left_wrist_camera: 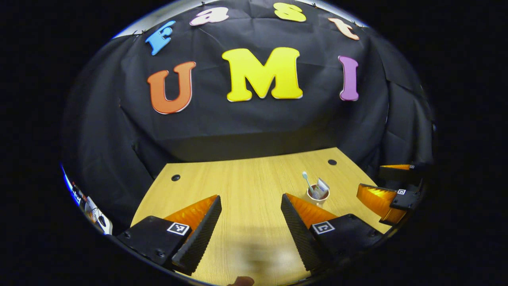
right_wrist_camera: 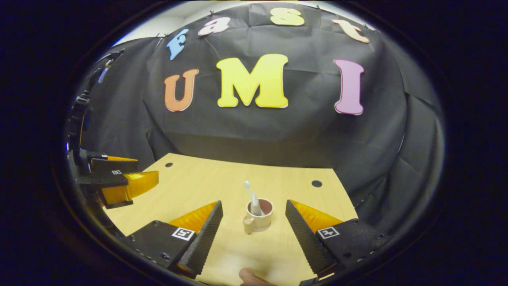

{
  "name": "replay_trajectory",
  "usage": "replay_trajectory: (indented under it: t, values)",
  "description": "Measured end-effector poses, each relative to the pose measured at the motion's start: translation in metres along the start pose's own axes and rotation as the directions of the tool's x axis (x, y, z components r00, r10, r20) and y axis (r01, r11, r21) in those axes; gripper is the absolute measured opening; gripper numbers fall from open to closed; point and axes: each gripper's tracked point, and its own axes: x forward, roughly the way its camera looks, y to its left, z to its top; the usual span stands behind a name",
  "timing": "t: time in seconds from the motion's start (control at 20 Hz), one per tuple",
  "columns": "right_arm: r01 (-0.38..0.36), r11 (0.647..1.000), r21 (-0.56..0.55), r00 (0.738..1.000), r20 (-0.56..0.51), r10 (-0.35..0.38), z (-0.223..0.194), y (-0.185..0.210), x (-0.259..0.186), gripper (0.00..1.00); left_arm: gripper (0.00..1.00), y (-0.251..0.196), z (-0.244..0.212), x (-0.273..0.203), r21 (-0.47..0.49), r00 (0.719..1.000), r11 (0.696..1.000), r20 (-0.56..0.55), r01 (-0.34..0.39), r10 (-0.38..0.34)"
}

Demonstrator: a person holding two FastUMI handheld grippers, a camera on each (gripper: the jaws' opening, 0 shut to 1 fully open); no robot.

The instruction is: Put the toothbrush and toothpaste on the desktop into the cup, then pick up the cup and place it on the coaster on the desktop.

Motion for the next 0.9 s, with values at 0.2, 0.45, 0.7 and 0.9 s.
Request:
replay_trajectory:
  t: [0.2, 0.45, 0.7, 0.9]
  values:
    - [0.043, 0.999, -0.017, 0.996, 0.085, -0.041, 0.027, 0.040, -0.016, 0.96, 0.96, 0.006, 0.013, 0.006, -0.071, 0.996, 0.997, 0.094, 0.010, -0.004]
    - [0.079, 0.996, -0.034, 0.988, 0.133, -0.074, 0.040, 0.087, -0.034, 0.96, 0.96, 0.019, 0.014, 0.001, -0.105, 0.995, 0.994, 0.102, 0.028, -0.017]
    - [0.055, 0.996, -0.077, 0.989, 0.140, -0.043, 0.046, 0.125, -0.044, 0.98, 0.96, 0.024, 0.016, -0.001, -0.111, 0.992, 0.993, 0.123, 0.030, -0.017]
    - [0.053, 0.996, -0.074, 0.989, 0.144, -0.042, 0.050, 0.134, -0.043, 0.98, 0.96, 0.023, 0.017, -0.001, -0.109, 0.992, 0.993, 0.125, 0.041, -0.027]
